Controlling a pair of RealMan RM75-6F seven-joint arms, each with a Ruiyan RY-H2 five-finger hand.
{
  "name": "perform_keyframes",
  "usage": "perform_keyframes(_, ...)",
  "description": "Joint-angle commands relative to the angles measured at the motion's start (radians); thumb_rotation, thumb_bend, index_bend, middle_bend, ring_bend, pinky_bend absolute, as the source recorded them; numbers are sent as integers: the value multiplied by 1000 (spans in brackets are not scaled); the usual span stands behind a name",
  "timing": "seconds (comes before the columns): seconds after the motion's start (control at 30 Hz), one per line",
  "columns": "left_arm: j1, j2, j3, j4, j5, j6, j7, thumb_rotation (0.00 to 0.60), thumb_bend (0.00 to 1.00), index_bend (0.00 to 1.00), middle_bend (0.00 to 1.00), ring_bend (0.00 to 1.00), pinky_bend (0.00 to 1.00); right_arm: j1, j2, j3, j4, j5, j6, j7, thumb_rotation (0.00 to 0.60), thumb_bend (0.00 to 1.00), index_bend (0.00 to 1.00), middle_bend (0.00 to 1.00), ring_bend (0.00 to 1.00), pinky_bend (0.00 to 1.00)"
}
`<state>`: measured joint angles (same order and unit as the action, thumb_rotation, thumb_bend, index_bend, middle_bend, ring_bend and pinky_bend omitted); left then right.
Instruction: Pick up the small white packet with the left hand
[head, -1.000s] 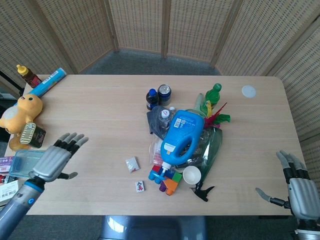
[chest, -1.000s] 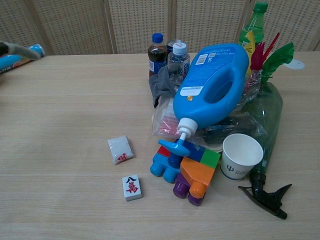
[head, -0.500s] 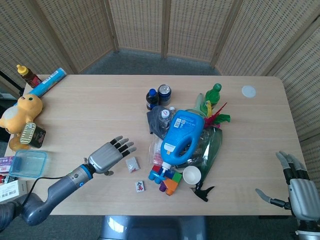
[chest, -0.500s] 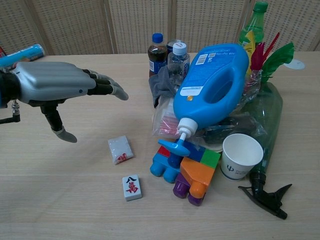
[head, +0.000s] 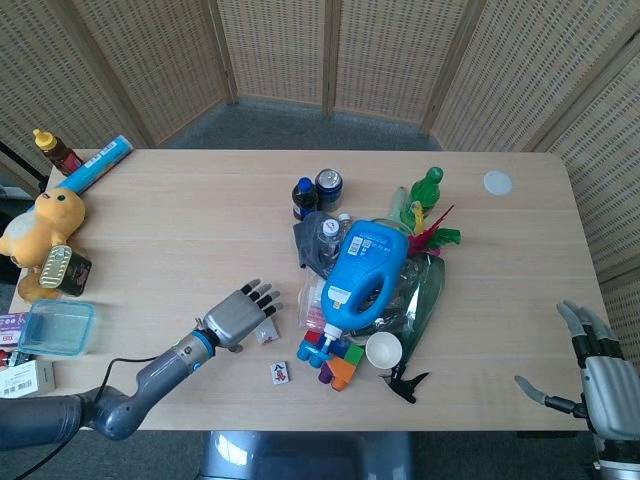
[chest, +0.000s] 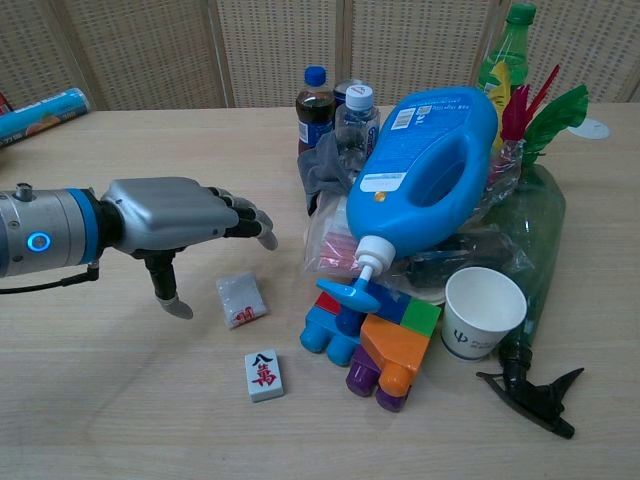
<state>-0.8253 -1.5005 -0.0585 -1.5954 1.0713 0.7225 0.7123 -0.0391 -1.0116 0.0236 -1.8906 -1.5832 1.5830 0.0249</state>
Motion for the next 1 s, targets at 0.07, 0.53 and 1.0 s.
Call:
perform_keyframes(0.07, -22, -44, 15, 41, -42, 17, 18, 600, 0, 157, 0, 0, 0, -1, 3, 2, 0, 3, 2, 8, 375, 0, 0, 0, 0, 0)
perform_keyframes(0.53, -74, -126, 40, 101, -106, 51, 52, 600, 0, 232, 0, 0, 0, 0, 8, 4, 4, 14, -2, 19, 370, 0, 0, 0, 0, 0)
perform_keyframes(1.0, -94, -150, 70, 132, -156, 86, 86, 600, 0, 301, 0, 0, 0, -1, 11, 4, 6, 14, -1, 26, 375, 0, 0, 0, 0, 0)
